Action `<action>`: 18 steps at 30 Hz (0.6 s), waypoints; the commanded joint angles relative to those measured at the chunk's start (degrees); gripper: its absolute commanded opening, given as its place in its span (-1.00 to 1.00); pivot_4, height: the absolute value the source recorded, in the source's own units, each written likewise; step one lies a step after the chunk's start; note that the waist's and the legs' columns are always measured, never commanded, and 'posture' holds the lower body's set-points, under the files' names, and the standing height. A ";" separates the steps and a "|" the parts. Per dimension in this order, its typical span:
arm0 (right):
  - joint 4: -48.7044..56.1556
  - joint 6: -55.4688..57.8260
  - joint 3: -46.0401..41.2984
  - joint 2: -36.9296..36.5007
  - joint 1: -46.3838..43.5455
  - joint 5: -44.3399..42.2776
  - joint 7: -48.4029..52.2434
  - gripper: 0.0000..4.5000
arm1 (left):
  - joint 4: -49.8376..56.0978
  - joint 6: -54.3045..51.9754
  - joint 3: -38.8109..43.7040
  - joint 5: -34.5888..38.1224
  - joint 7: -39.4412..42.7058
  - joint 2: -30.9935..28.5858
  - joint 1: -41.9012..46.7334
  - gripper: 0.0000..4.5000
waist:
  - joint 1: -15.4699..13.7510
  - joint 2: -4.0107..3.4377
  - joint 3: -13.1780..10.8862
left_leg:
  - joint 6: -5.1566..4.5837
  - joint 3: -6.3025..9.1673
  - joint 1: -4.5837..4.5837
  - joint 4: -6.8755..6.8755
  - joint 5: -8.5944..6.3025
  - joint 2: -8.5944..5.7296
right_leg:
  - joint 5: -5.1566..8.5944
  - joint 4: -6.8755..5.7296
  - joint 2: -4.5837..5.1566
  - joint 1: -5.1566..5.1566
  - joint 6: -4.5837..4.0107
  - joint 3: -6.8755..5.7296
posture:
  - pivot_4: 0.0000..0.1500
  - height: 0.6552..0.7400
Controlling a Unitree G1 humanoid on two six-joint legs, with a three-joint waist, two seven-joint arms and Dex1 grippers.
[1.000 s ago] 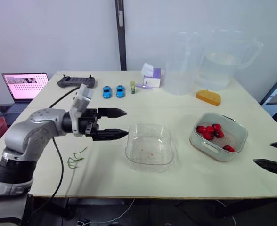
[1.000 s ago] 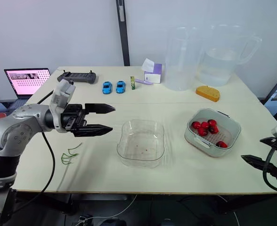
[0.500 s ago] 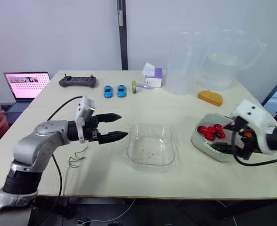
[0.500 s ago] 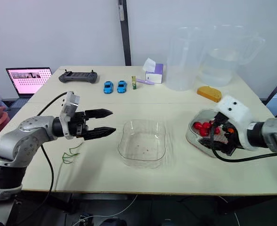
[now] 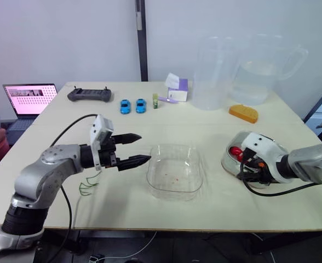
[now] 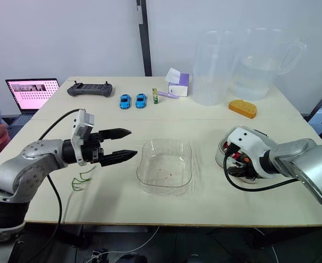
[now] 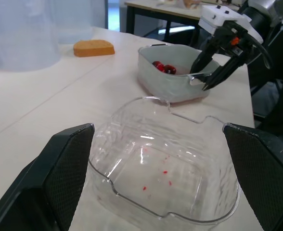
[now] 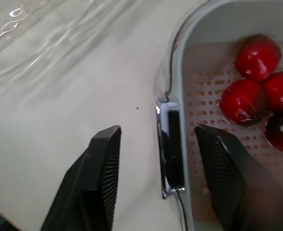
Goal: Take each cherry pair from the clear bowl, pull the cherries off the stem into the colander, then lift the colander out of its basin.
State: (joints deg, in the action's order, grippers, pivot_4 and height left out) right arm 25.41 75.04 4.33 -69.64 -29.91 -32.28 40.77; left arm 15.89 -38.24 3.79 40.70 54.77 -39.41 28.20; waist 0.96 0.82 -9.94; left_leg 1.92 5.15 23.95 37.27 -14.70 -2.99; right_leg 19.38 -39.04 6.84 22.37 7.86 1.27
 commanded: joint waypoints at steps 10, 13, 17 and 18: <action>-3.29 -0.97 2.55 -0.05 -5.30 2.96 2.87 -0.30 | 1.73 0.68 1.28 0.20 -0.89 -0.31 0.77 1.00 | 0.03 0.00 0.00 | 0.00 0.00 0.00 -0.01 0.00 -0.05 | 0.00 0.00 0.00 0.02 0.00 0.00 | 1.00 0.93; -4.21 -1.82 2.87 -0.44 -5.25 3.57 3.49 -0.91 | 1.43 0.87 1.11 -0.07 -0.89 -0.22 1.13 1.00 | -0.01 0.00 0.00 | 0.00 0.00 0.00 -0.01 0.00 -0.05 | 0.00 0.00 0.00 0.02 0.00 0.00 | 1.00 0.93; -4.72 -2.81 2.65 -0.77 -4.45 4.19 4.05 -0.92 | 1.67 0.84 1.04 -0.03 -0.90 -0.14 1.23 1.00 | 0.02 0.00 0.00 | 0.00 0.00 0.00 0.00 0.00 -0.06 | 0.00 0.00 0.00 0.00 0.00 0.00 | 1.00 0.93; -4.77 -3.04 2.54 -0.90 -4.27 4.24 4.30 -0.92 | 1.56 0.84 1.00 -0.05 -0.86 -0.12 1.41 1.00 | 0.02 0.00 0.00 | 0.00 0.00 0.00 0.00 0.00 -0.06 | 0.00 0.00 0.00 0.00 0.00 0.00 | 1.00 0.93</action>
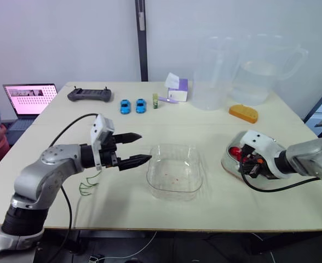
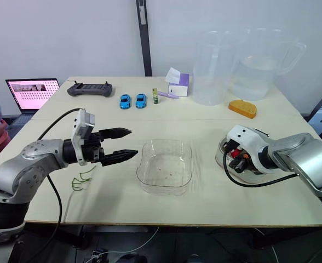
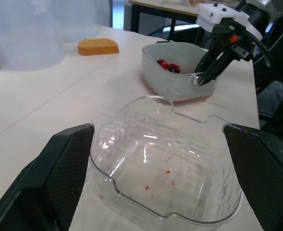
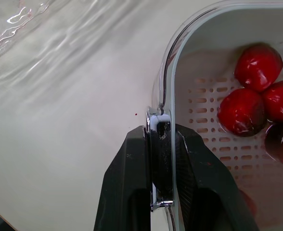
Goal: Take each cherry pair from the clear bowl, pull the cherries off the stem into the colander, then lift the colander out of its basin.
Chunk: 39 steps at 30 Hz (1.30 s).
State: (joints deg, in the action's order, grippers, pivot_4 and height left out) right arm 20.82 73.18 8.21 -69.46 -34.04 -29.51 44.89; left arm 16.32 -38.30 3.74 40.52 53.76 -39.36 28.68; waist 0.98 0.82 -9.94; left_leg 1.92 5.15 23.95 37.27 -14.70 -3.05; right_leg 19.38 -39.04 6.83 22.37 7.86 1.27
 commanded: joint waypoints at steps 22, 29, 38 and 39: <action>-3.36 -4.41 -5.29 -7.71 -3.22 1.26 6.85 -0.92 | -4.05 3.47 -1.00 -2.99 2.33 2.43 5.18 1.00 | -0.09 -0.04 -0.01 | 0.01 -0.01 0.06 0.00 0.01 -0.02 | 0.00 -0.01 0.00 0.08 0.00 0.00 | 1.00 0.93; -1.71 -2.66 -6.32 -9.95 -4.68 0.15 8.11 -0.92 | -5.11 4.80 -2.08 -4.06 3.38 3.62 5.78 1.00 | -0.12 -0.04 -0.01 | 0.01 -0.01 0.08 0.02 0.00 -0.02 | 0.00 -0.01 0.01 0.09 0.00 0.00 | 1.00 0.93; -0.41 0.55 -9.98 -10.90 -6.19 -2.85 9.51 -0.92 | -6.33 5.64 -2.65 -4.89 4.33 4.13 6.66 1.00 | -0.07 -0.04 -0.01 | -0.02 -0.02 0.09 0.01 -0.01 -0.02 | 0.00 -0.01 0.00 0.10 0.00 0.00 | 1.00 0.93; -0.44 0.58 -10.38 -10.88 -5.89 -2.98 9.46 -0.92 | -6.45 5.64 -2.73 -4.94 4.54 4.17 6.75 1.00 | -0.07 -0.04 -0.01 | -0.02 -0.02 0.08 0.01 -0.01 -0.02 | 0.00 -0.01 0.00 0.10 0.00 0.00 | 1.00 0.93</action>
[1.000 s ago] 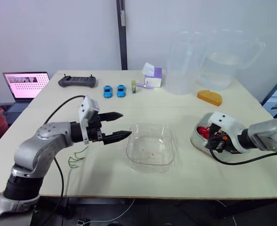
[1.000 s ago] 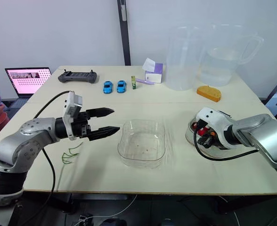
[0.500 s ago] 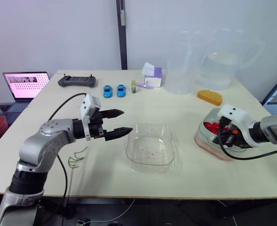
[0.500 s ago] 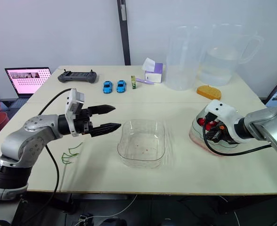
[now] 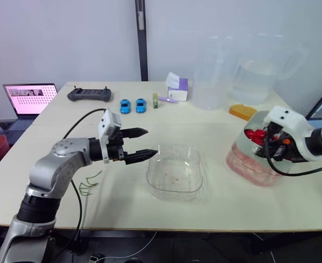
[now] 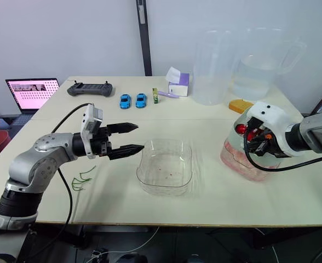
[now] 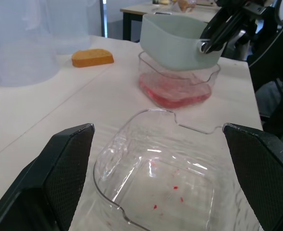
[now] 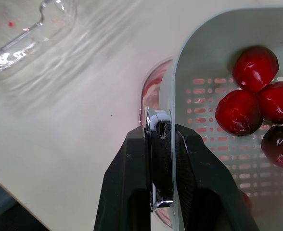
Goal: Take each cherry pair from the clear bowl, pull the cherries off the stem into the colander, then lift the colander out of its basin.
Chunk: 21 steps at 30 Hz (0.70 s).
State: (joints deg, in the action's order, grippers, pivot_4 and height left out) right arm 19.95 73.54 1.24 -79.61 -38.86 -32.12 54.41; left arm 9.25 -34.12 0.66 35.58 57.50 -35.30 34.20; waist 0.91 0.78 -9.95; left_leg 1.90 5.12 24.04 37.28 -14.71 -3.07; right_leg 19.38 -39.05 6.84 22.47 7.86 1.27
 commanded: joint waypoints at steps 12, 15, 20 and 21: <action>-0.99 2.56 -9.93 1.71 0.73 -3.28 -1.03 -0.92 | -0.83 1.97 0.02 -0.84 2.71 0.08 2.17 1.00 | 0.00 0.00 0.00 | 0.01 -0.02 0.00 0.00 0.00 0.00 | 0.00 -0.02 0.00 0.01 0.00 0.00 | 1.00 0.93; -2.86 3.72 -12.45 3.24 0.92 -4.72 -1.06 -0.92 | -1.00 2.07 0.04 -1.01 3.02 0.07 2.24 1.00 | 0.02 0.00 0.00 | 0.01 -0.02 0.00 0.00 0.01 0.00 | 0.00 -0.02 0.00 0.01 0.00 0.00 | 1.00 0.93; -5.30 3.29 -14.28 3.73 2.78 -5.42 -1.15 -0.92 | -1.06 2.10 0.19 -1.32 3.36 -0.07 2.09 1.00 | -0.07 0.00 0.00 | 0.02 -0.02 0.00 0.01 0.01 0.00 | 0.00 -0.03 0.00 -0.01 0.00 0.00 | 1.00 0.93; -5.53 3.65 -14.70 4.13 2.64 -5.96 -1.26 -0.92 | -0.98 2.06 0.25 -1.31 3.36 -0.09 2.00 1.00 | -0.03 0.00 0.00 | 0.02 -0.02 0.00 0.02 0.01 0.00 | 0.00 -0.03 0.00 -0.01 0.00 0.00 | 1.00 0.93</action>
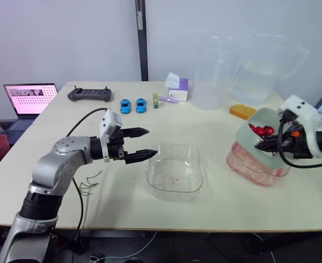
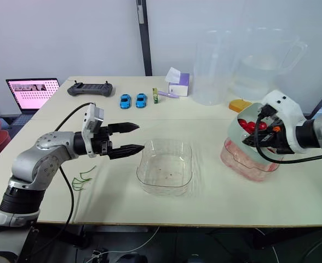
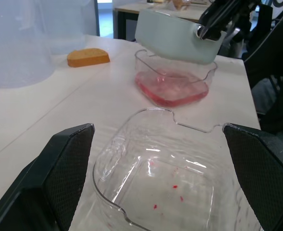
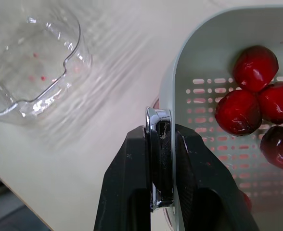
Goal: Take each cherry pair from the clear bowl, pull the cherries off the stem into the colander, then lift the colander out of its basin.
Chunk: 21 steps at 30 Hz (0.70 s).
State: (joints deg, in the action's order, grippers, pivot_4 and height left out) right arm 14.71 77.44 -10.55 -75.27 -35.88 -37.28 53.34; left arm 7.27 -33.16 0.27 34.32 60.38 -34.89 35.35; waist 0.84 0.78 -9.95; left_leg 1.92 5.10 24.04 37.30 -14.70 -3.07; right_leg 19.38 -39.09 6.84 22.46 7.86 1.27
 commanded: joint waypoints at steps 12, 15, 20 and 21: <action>-2.69 -1.70 0.34 0.84 -3.49 -1.85 -0.69 -0.92 | 1.66 0.73 1.05 -0.05 -0.91 -0.19 0.42 1.00 | 0.15 0.00 0.00 | 0.01 -0.01 0.00 0.00 0.00 0.01 | 0.00 -0.01 0.00 0.02 0.00 0.01 | 1.00 0.93; -2.18 -2.59 2.04 -0.05 -3.86 -1.62 0.13 -0.92 | 2.42 0.71 1.23 0.13 -1.03 -0.52 -0.40 1.00 | 0.16 0.00 0.00 | 0.03 -0.01 0.00 0.00 0.02 0.01 | 0.00 -0.01 0.00 0.03 0.00 0.00 | 1.00 0.93; -0.73 -4.75 5.40 -3.30 -3.76 0.12 1.73 -0.92 | 3.30 -0.08 1.67 0.94 -1.71 -0.25 -1.12 1.00 | 0.04 0.00 0.00 | 0.02 0.00 0.01 -0.01 0.01 0.01 | 0.00 -0.01 0.00 0.04 0.00 0.00 | 1.00 0.93; -0.80 -5.58 5.90 -3.96 -3.36 0.63 2.05 -0.92 | 3.39 -0.02 1.72 0.97 -1.95 -0.11 -1.23 1.00 | 0.02 0.00 0.00 | 0.02 0.00 0.01 0.00 0.01 0.01 | 0.00 -0.01 0.00 0.03 0.00 0.00 | 1.00 0.93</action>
State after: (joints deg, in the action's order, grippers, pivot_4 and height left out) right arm 12.80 73.92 -3.91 -77.27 -38.65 -38.26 54.71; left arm 8.32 -33.39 0.53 34.44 58.82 -34.82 33.83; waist 0.87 0.77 -9.95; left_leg 1.93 5.10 24.05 37.29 -14.69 -3.06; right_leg 19.38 -39.09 6.84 22.50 7.86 1.27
